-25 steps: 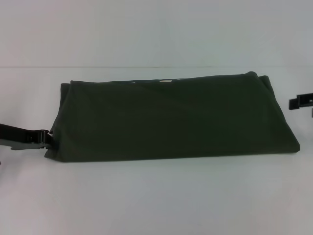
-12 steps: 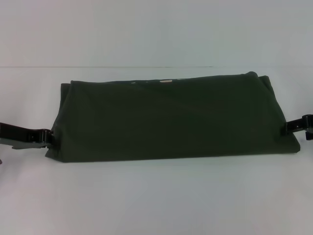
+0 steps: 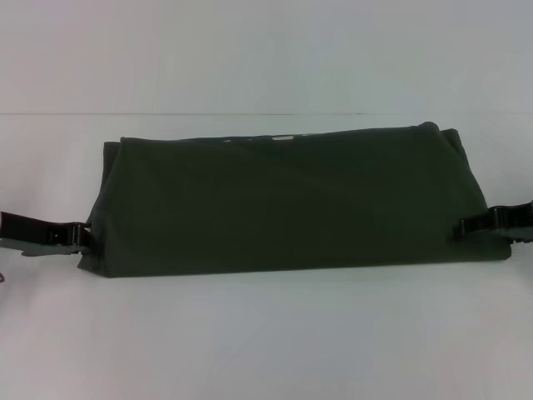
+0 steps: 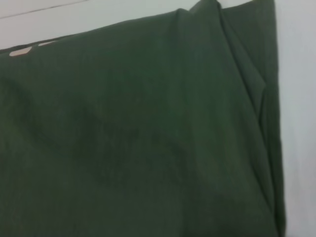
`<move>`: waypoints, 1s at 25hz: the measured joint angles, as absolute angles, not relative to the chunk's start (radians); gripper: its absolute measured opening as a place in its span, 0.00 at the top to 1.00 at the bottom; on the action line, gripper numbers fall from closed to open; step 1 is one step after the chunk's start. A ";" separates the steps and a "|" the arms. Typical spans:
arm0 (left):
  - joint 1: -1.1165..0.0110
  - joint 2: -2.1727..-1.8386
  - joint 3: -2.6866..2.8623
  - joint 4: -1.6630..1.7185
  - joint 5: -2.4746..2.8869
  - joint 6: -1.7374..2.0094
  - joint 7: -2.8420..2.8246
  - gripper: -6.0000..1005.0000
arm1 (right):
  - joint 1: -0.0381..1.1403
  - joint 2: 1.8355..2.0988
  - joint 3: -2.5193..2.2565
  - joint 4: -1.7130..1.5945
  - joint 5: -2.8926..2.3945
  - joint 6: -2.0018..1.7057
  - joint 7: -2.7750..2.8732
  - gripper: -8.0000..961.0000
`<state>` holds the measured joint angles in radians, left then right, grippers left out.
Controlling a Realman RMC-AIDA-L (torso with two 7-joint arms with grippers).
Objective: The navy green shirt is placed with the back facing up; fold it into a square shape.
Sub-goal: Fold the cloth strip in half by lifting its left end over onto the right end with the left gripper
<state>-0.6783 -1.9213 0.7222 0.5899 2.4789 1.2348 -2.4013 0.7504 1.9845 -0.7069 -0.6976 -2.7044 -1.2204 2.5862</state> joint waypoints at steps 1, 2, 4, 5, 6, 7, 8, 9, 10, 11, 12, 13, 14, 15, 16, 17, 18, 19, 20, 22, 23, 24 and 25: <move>-0.678 -1.922 0.722 0.590 2.479 1.235 -2.399 0.99 | 0.752 1.987 -0.712 -0.695 -2.704 -1.215 2.585 0.09; -0.678 -1.922 0.722 0.590 2.479 1.235 -2.398 0.99 | 0.753 1.990 -0.717 -0.692 -2.705 -1.213 2.585 0.09; -0.678 -1.922 0.721 0.590 2.479 1.235 -2.398 0.99 | 0.754 1.991 -0.722 -0.689 -2.705 -1.208 2.584 0.09; -0.677 -1.922 0.721 0.591 2.479 1.235 -2.398 0.99 | 0.754 1.991 -0.722 -0.689 -2.705 -1.207 2.583 0.10; -0.677 -1.922 0.721 0.591 2.479 1.235 -2.398 0.99 | 0.754 1.991 -0.722 -0.689 -2.705 -1.207 2.583 0.10; -0.677 -1.922 0.721 0.591 2.479 1.235 -2.398 0.99 | 0.754 1.991 -0.722 -0.689 -2.705 -1.207 2.583 0.10; -0.677 -1.922 0.721 0.591 2.479 1.235 -2.398 0.99 | 0.754 1.991 -0.722 -0.689 -2.705 -1.207 2.583 0.10; -0.677 -1.922 0.721 0.591 2.479 1.235 -2.398 0.99 | 0.753 1.991 -0.720 -0.689 -2.706 -1.207 2.585 0.10; -0.677 -1.922 0.721 0.591 2.479 1.235 -2.398 0.99 | 0.752 1.991 -0.719 -0.689 -2.706 -1.207 2.587 0.10; -0.676 -1.922 0.721 0.592 2.478 1.235 -2.398 0.99 | 0.751 1.991 -0.717 -0.689 -2.706 -1.207 2.590 0.10; -0.676 -1.922 0.721 0.592 2.478 1.235 -2.398 0.99 | 0.749 1.991 -0.716 -0.690 -2.706 -1.207 2.592 0.10; -0.676 -1.922 0.720 0.592 2.478 1.235 -2.398 0.99 | 0.747 1.991 -0.715 -0.692 -2.706 -1.207 2.592 0.10; -0.676 -1.922 0.719 0.592 2.478 1.235 -2.398 0.99 | 0.745 1.990 -0.715 -0.693 -2.706 -1.206 2.592 0.11; -0.676 -1.922 0.717 0.592 2.478 1.235 -2.398 0.99 | 0.743 1.990 -0.715 -0.694 -2.706 -1.206 2.591 0.15; -0.676 -1.922 0.716 0.592 2.478 1.235 -2.398 0.99 | 0.742 1.990 -0.715 -0.694 -2.706 -1.206 2.590 0.19; -0.676 -1.922 0.715 0.592 2.478 1.235 -2.398 0.99 | 0.742 1.990 -0.715 -0.693 -2.706 -1.206 2.590 0.23; -0.675 -1.922 0.715 0.592 2.478 1.235 -2.398 0.99 | 0.741 1.989 -0.715 -0.692 -2.706 -1.206 2.590 0.27; -0.675 -1.922 0.715 0.592 2.477 1.235 -2.398 0.99 | 0.741 1.989 -0.715 -0.692 -2.706 -1.206 2.590 0.32; -0.675 -1.922 0.714 0.592 2.477 1.235 -2.398 0.99 | 0.741 1.990 -0.716 -0.692 -2.706 -1.206 2.590 0.34; -0.675 -1.922 0.713 0.592 2.477 1.235 -2.398 0.99 | 0.741 1.989 -0.717 -0.695 -2.706 -1.208 2.590 0.39; -0.675 -1.922 0.713 0.592 2.477 1.235 -2.398 0.99 | 0.741 1.989 -0.716 -0.696 -2.706 -1.210 2.590 0.41; -0.675 -1.922 0.713 0.592 2.477 1.235 -2.398 0.99 | 0.741 1.989 -0.716 -0.696 -2.706 -1.210 2.590 0.43; -0.675 -1.922 0.713 0.592 2.477 1.235 -2.398 0.99 | 0.741 1.989 -0.717 -0.696 -2.706 -1.211 2.590 0.46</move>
<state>-0.6746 -1.9219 0.7131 0.5922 2.4772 1.2349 -2.3976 0.7408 1.9894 -0.7166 -0.6959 -2.7060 -1.2107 2.5902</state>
